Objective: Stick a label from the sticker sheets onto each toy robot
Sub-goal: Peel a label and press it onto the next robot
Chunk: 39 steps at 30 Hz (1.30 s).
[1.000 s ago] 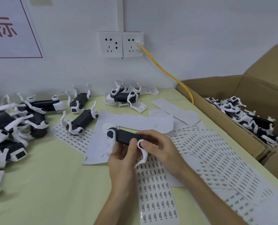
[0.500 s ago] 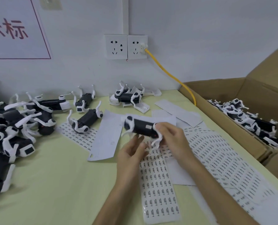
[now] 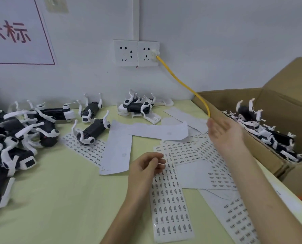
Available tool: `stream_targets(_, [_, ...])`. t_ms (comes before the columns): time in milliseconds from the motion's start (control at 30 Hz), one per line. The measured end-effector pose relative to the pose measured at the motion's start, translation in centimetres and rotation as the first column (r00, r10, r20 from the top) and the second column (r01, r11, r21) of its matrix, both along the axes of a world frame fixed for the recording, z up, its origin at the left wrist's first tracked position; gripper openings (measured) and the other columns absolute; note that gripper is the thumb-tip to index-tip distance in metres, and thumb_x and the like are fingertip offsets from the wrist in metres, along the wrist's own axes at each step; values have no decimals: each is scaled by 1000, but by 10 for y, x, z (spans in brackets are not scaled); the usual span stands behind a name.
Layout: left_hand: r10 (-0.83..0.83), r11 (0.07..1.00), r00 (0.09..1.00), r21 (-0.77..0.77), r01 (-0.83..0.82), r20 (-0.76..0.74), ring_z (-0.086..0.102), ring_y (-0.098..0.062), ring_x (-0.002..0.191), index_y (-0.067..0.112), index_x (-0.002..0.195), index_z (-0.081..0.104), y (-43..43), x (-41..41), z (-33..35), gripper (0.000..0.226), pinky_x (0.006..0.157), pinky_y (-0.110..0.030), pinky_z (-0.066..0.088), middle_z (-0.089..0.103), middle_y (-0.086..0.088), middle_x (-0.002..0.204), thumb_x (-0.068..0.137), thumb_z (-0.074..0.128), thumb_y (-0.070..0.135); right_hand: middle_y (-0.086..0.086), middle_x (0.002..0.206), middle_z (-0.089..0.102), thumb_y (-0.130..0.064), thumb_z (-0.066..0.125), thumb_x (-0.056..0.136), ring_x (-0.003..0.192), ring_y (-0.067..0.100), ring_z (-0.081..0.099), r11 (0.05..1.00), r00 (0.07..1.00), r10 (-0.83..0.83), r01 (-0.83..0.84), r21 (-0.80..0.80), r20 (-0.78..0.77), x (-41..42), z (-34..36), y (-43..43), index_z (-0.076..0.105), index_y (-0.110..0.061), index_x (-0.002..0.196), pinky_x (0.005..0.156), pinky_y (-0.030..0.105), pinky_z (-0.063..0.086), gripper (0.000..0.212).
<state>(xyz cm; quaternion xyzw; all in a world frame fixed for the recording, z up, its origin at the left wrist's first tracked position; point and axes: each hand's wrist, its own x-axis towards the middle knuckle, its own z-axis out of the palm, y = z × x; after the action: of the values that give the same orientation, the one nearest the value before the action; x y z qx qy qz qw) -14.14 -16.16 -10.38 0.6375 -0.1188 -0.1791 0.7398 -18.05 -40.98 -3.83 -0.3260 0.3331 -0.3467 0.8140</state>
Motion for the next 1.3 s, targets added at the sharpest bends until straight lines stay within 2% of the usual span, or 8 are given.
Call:
stream_targets(200, [-18,999,997,42,14,79,72,-13,79,13,95,78,1,-6,5,30,76,-22,57,77,-5,87,103,52,0,7,74,71,-5,55,96,57,17,57,700,887,228,-436,-566,-400,26,-28,71,75,-8,92,53,28,46,21])
stream_targets(367, [42,967,924,217,-134,381,68,-1,90,29,95,74,16,7,19,27,74,-9,47,75,15,89,99,59,6,3,70,70,-3,58,96,60,5,61,433,855,145,-508,-745,-498,28,-52,93,76,-16,87,58,19,49,24])
stream_targets(600, [111,757,809,479,-445,577,62,-21,109,16,122,69,50,90,53,30,97,-40,50,69,0,115,94,62,9,0,65,68,-2,58,96,58,4,60,455,856,183,-509,-730,-483,30,-56,90,76,-18,84,58,18,47,27])
stream_targets(767, [-95,309,687,678,-667,720,51,-37,128,13,132,64,81,157,63,43,103,-49,35,63,-13,134,89,65,15,-1,63,67,-2,57,97,57,5,59,450,853,182,-514,-730,-489,31,-57,88,75,-19,83,57,20,48,28])
stream_targets(900, [-224,110,858,887,-448,461,54,-35,118,16,126,60,102,193,56,37,78,-40,44,67,-11,113,92,66,30,-1,62,66,-2,58,96,55,4,57,457,853,181,-514,-725,-490,32,-57,88,75,-17,83,57,20,47,27])
stream_targets(1033, [-235,33,817,844,-535,527,59,-30,89,17,102,62,111,204,48,26,69,-34,37,59,0,81,92,66,41,0,63,66,-1,57,96,54,5,57,468,854,187,-513,-720,-486,32,-56,87,75,-15,83,58,23,48,26])
stream_targets(1167, [-131,171,805,813,-556,579,61,-30,79,17,86,61,110,194,48,35,63,-32,39,62,-3,78,91,69,51,4,64,65,0,57,96,54,7,56,479,861,191,-501,-721,-472,33,-55,87,75,-14,84,60,31,48,26])
stream_targets(1300, [188,701,881,570,-429,433,66,-27,64,9,75,58,92,162,51,37,59,-32,42,73,-17,80,90,76,38,2,60,64,-2,58,96,52,9,57,424,914,49,-384,-820,-402,32,-59,89,74,-19,84,54,32,50,26])
